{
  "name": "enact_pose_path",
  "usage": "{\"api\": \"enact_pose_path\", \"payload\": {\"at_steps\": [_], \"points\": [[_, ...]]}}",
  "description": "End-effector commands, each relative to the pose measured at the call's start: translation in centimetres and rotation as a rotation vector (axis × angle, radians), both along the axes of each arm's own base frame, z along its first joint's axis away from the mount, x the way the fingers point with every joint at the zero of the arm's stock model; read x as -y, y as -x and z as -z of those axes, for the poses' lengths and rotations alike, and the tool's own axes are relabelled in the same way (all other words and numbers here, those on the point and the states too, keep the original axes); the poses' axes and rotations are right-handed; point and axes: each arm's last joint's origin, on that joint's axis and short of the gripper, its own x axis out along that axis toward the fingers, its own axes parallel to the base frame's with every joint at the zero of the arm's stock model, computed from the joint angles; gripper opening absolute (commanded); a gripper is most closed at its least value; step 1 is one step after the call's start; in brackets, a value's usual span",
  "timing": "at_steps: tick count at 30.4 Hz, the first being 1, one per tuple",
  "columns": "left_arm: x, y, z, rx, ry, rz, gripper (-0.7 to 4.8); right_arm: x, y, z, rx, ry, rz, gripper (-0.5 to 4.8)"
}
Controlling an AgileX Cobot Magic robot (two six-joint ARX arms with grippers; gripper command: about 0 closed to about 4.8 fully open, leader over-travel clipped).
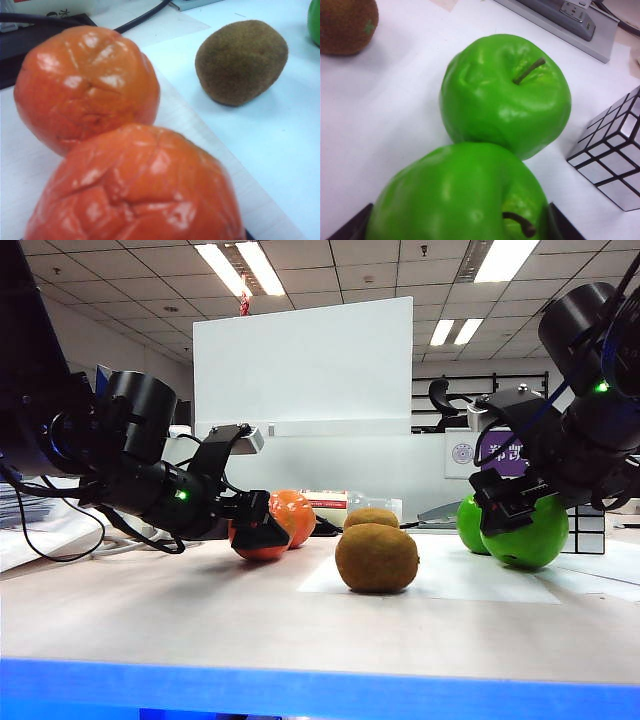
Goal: Put the same fruits together.
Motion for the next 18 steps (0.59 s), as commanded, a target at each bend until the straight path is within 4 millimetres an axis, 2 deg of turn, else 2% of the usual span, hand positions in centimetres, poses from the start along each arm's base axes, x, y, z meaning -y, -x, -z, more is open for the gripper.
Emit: {"api": "enact_pose_path", "payload": {"at_steps": [1,3,18], "points": [[-0.1,0.1,0.1,-0.026,-0.004,0.006,3.89,0.1,0.6,1.1,-0.102,-0.014,0.015,4.71],[-0.1,0.1,0.1,-0.029,0.0,0.002,4.79,0.1,0.6,0.9,-0.103,-0.021,0.02,4.79],[-0.1,0.0,-0.8,-0.021,0.012,-0.027,4.79,0.3,1.5,-2.4,-0.013,-0.074,0.018,4.79]]}}
